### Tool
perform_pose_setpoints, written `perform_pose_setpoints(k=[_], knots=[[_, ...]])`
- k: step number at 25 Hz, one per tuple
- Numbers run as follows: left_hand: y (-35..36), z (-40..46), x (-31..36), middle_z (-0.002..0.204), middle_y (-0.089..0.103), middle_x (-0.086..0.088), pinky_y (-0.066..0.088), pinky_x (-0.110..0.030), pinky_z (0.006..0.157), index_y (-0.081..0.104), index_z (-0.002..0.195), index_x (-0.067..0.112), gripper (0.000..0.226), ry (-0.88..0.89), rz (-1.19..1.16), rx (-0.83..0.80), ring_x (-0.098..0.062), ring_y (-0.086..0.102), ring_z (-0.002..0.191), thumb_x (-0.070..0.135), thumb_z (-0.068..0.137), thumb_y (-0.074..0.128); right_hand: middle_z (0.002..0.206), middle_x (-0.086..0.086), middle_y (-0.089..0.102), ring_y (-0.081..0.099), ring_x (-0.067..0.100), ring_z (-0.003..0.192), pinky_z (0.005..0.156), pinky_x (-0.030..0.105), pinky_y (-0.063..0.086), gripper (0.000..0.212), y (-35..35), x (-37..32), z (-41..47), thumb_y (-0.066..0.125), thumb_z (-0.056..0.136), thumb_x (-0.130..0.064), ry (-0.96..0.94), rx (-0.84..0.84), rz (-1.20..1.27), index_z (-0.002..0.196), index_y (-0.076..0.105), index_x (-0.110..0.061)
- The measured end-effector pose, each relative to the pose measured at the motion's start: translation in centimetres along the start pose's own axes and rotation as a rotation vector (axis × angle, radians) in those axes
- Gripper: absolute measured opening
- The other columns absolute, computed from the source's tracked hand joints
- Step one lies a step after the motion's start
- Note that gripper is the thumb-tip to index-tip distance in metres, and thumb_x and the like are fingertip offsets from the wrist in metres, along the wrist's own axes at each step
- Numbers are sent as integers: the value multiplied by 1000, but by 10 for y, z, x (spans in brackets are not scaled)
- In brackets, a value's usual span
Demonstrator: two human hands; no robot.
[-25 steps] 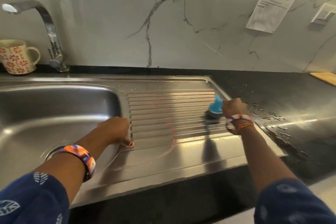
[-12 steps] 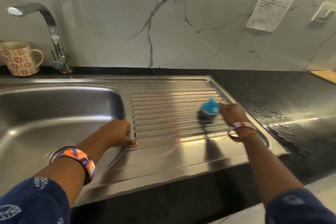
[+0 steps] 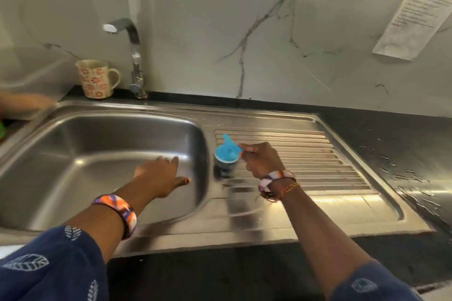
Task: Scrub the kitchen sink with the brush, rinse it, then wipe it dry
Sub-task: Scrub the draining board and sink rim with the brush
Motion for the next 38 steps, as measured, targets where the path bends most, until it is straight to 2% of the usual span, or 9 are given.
perform_pose_setpoints(k=[5,8,18,20,24,27,30,32,38], knots=[[-27,-38,-121,157,18,-11,19,-37,116,11,151,9,79,-202,71,51,-25,17,145,61,93,30,56,-8,48,46,8,58,55,19,34,32,96,-136,12,51,92,-13,-281,-171,47,122,63,-15],[-34,-72,-204,156,15,-15,16,-37,116,10,150,2,86,-393,62,89,-26,13,146,63,92,30,55,-19,39,39,-3,43,51,8,29,33,162,-213,16,51,93,-11,-355,-292,186,125,60,-13],[-22,-115,-348,154,20,-19,18,-38,115,19,148,3,79,-614,8,14,-30,16,144,60,94,27,53,3,50,36,1,23,30,9,23,38,347,-358,9,45,90,-1,-322,-607,395,124,62,-9],[-19,-114,-355,152,26,-18,20,-38,114,24,146,3,78,-605,33,28,-29,21,143,61,94,27,56,-2,58,48,0,37,40,9,33,37,361,-367,11,47,88,-3,-407,-574,280,120,65,-10],[-25,-114,-357,146,37,-17,22,-36,112,36,141,4,75,-556,100,64,-29,32,137,61,94,27,120,16,64,59,30,109,91,32,46,35,376,-373,13,47,90,-10,-600,-535,-101,120,64,-10],[-26,-115,-359,146,38,-17,22,-36,113,37,141,5,75,-542,88,51,-27,33,137,62,93,27,129,11,59,52,30,121,97,30,42,37,385,-376,15,45,92,-10,-614,-533,-83,125,61,-11],[-24,-114,-362,147,40,-13,19,-37,115,37,143,11,74,-521,40,51,-25,34,137,63,92,26,92,14,70,63,27,85,66,26,41,32,390,-370,14,49,89,-8,-544,-576,81,116,67,-8],[-25,-113,-363,145,42,-13,22,-38,114,40,141,11,72,-513,35,38,-26,36,135,63,93,26,56,5,56,46,17,52,50,25,30,23,385,-354,22,55,86,-12,-420,-534,180,95,74,-5],[-27,-117,-361,147,38,-14,25,-37,111,38,141,7,70,-549,-16,44,-28,34,136,59,94,30,48,-2,51,43,14,44,45,21,30,20,398,-348,28,56,84,-10,-162,-537,395,67,67,-9]])
Point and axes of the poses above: each hand's wrist, its own z-axis towards the middle knuckle, its own y-axis out of the palm, x = y × z, the point moved 7 cm from there along z, towards the middle knuckle
